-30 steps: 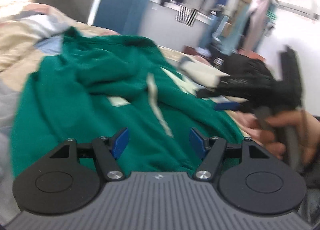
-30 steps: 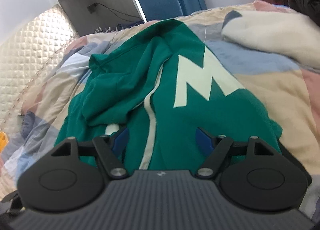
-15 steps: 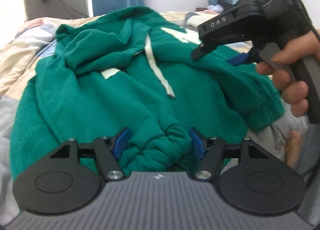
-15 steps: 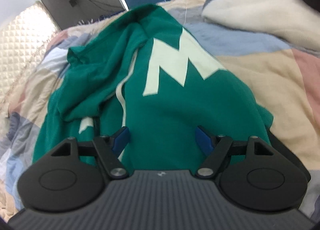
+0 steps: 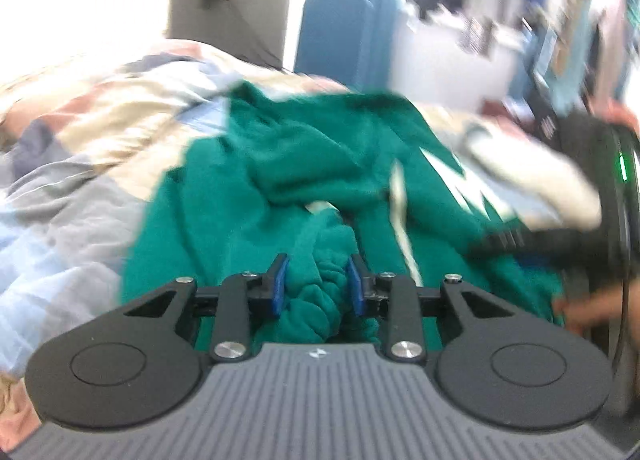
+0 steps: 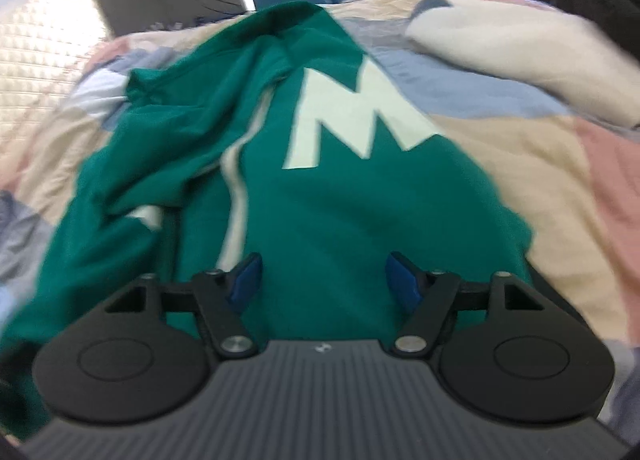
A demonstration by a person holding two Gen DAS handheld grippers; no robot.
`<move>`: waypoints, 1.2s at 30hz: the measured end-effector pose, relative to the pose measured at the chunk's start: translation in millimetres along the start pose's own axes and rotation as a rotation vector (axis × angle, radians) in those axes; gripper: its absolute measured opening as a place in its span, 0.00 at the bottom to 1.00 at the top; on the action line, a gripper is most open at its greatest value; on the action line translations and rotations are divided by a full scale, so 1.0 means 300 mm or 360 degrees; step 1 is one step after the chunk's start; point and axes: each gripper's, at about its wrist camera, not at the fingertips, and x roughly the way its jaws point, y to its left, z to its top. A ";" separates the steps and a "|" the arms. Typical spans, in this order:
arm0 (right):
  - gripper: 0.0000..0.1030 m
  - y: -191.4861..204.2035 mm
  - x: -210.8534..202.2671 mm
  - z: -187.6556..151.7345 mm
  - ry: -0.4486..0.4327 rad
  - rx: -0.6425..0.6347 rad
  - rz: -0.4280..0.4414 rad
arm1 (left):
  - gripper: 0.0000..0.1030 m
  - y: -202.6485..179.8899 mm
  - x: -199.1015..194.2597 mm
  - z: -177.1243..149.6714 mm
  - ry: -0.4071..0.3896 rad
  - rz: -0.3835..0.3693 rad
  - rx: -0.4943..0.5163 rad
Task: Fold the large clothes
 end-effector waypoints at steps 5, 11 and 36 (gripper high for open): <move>0.52 0.006 0.018 0.001 0.0046 -0.0012 0.0016 | 0.15 0.171 -0.006 0.075 -0.0094 0.0081 -0.0252; 0.22 0.006 -0.016 0.033 0.0031 0.0026 0.0008 | 0.04 0.339 -0.019 0.133 -0.0174 0.0180 -0.0343; 0.17 -0.091 -0.123 0.069 -0.0168 0.0290 0.0109 | 0.65 -0.062 0.051 -0.178 0.0087 -0.0547 0.0440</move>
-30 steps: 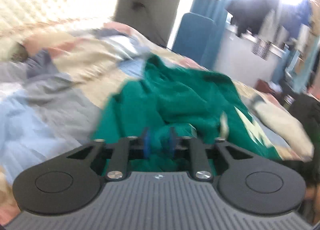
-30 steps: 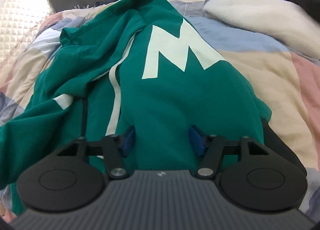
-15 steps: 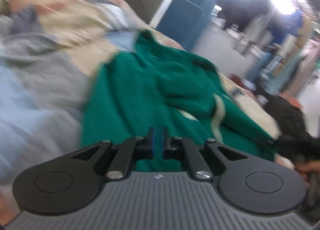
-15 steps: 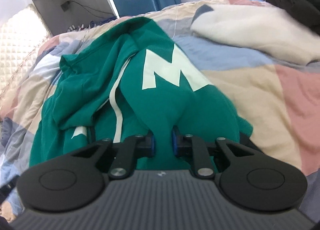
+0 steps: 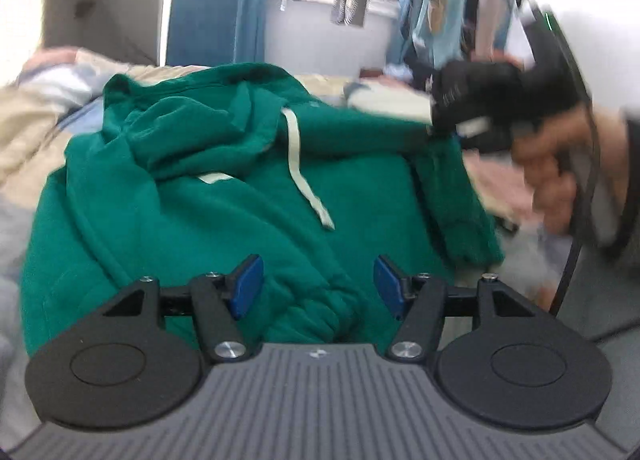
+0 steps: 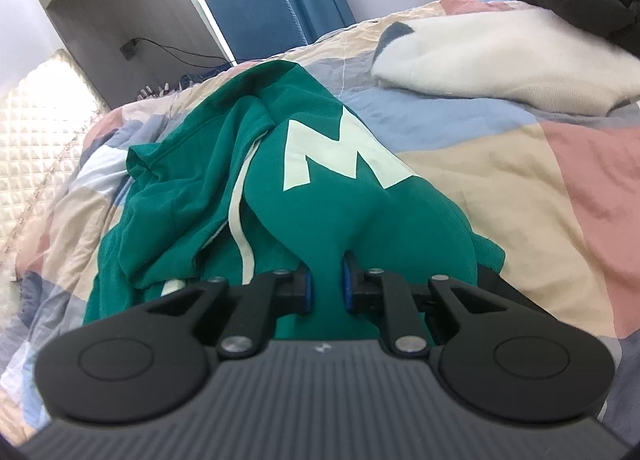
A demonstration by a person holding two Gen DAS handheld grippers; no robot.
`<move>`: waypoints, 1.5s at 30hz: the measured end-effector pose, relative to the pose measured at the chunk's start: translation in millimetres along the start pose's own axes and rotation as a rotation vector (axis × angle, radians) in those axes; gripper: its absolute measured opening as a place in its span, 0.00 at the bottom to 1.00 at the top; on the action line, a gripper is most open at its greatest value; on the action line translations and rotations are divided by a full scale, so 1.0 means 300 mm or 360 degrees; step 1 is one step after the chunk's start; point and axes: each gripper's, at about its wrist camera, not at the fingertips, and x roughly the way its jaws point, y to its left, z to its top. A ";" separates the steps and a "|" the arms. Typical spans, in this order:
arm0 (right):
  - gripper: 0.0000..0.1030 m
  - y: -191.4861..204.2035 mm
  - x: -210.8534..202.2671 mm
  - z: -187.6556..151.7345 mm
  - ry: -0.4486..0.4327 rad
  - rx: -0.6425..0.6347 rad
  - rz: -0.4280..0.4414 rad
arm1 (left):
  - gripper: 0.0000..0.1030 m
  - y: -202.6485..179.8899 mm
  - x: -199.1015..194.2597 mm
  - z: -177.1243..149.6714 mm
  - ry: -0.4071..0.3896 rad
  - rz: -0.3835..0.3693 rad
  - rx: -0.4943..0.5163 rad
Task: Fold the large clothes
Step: 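Pull the hoodie hem toward the pillows with both grippers and release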
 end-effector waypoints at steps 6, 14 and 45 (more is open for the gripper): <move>0.15 0.015 0.017 0.018 0.0001 -0.0062 -0.0043 | 0.55 -0.059 0.116 -0.043 0.0152 0.0166 0.0125; 0.14 -0.054 -0.033 0.195 -0.0044 -0.0049 -0.0009 | 0.16 0.234 -0.103 0.067 -0.0002 0.0324 -0.0413; 0.16 -0.524 0.327 0.536 -0.0435 -0.0015 -0.0461 | 0.21 1.511 -0.316 0.206 -0.0154 0.1656 -0.1036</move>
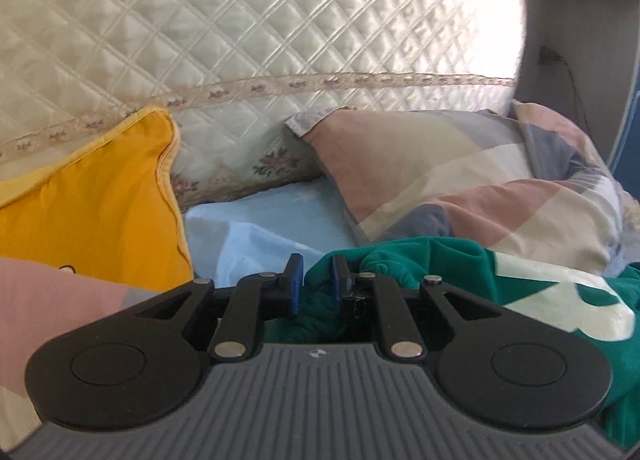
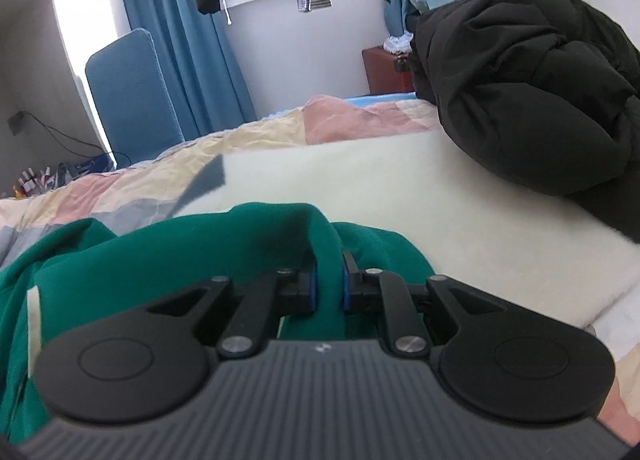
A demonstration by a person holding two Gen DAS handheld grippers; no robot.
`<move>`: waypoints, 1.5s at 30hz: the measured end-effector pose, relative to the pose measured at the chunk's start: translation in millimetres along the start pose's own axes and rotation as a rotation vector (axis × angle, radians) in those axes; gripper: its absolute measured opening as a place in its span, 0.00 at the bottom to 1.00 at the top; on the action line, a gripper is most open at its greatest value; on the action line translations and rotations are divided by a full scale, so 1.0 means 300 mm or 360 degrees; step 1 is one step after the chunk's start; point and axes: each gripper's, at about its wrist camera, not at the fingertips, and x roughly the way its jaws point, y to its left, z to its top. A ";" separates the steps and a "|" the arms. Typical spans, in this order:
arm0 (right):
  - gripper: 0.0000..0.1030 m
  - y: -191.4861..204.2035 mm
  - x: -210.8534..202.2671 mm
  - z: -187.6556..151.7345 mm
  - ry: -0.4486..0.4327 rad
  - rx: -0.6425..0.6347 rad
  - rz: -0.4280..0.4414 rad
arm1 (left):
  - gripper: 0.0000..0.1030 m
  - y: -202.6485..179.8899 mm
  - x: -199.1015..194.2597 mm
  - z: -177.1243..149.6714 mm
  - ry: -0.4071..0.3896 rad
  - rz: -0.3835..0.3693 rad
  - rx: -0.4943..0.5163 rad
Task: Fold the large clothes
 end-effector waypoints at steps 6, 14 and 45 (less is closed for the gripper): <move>0.61 0.026 -0.087 0.023 -0.0019 0.0066 0.0035 | 0.71 -0.023 -0.117 -0.034 -0.0092 -0.0017 0.0078; 0.61 0.191 -0.309 0.000 -0.0125 0.0084 0.0183 | 0.71 -0.174 -0.370 -0.149 -0.0032 -0.0317 0.0036; 0.84 1.276 -0.172 -0.707 0.0325 -0.0859 0.0907 | 0.71 -0.562 -0.388 -0.585 0.0144 -0.1040 0.0287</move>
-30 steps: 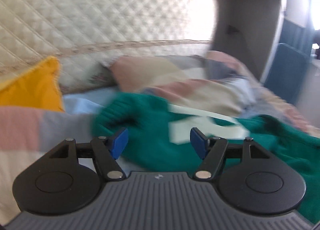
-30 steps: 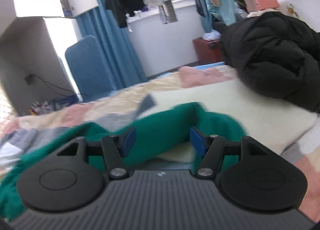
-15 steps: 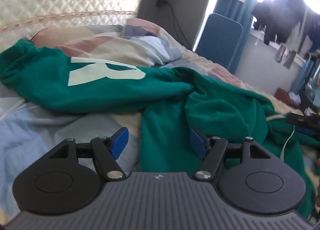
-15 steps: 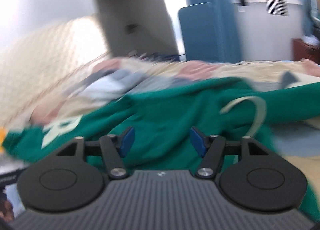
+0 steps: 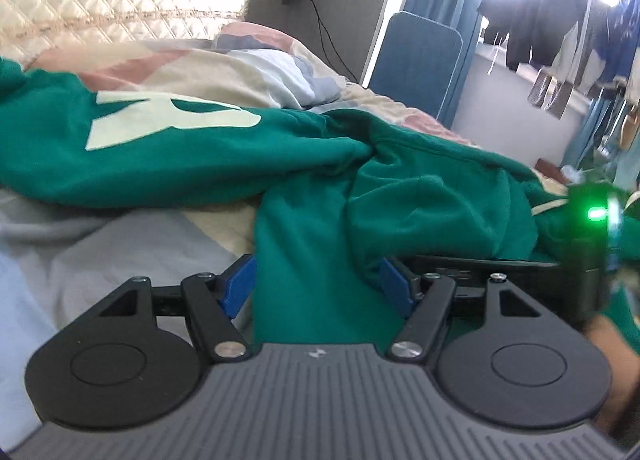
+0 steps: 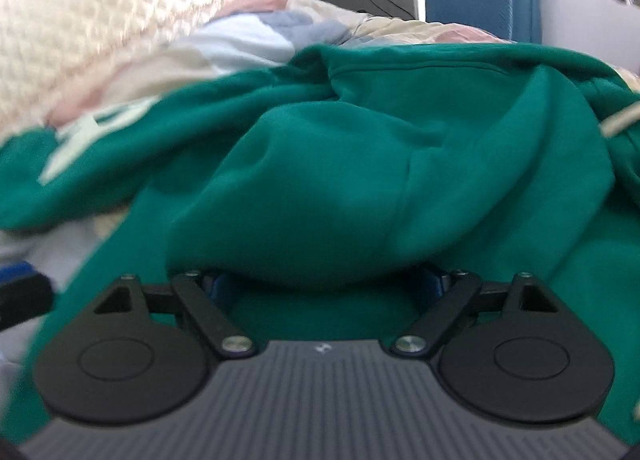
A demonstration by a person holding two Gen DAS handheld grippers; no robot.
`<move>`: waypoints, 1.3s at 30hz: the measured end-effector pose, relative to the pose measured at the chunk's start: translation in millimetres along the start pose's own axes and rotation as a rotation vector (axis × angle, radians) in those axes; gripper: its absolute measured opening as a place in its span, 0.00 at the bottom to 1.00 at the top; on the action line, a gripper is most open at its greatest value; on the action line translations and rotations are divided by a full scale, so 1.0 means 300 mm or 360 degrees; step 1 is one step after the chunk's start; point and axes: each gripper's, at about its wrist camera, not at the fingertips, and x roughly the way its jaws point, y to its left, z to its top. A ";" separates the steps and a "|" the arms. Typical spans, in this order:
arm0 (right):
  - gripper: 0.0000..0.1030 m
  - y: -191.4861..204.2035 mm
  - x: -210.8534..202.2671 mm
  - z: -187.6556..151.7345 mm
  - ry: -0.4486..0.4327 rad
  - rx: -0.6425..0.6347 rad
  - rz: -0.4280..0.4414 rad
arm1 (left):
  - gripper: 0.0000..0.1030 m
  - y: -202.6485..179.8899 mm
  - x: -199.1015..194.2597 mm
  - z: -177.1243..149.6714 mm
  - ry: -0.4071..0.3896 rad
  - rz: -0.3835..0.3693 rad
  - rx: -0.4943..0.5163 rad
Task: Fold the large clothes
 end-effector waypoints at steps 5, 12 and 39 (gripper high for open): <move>0.25 0.002 0.040 0.078 -0.0075 -0.0064 -0.0084 | 0.71 0.039 0.031 -0.002 -0.0006 -0.0051 -0.0113; 0.20 -0.085 0.044 0.506 -0.0386 -0.0155 -0.0236 | 0.71 0.071 0.032 0.012 -0.0025 -0.0078 -0.0212; 0.89 -0.452 0.605 0.920 -0.0531 0.0093 -0.0520 | 0.71 0.133 0.205 -0.026 0.0095 -0.0057 -0.0328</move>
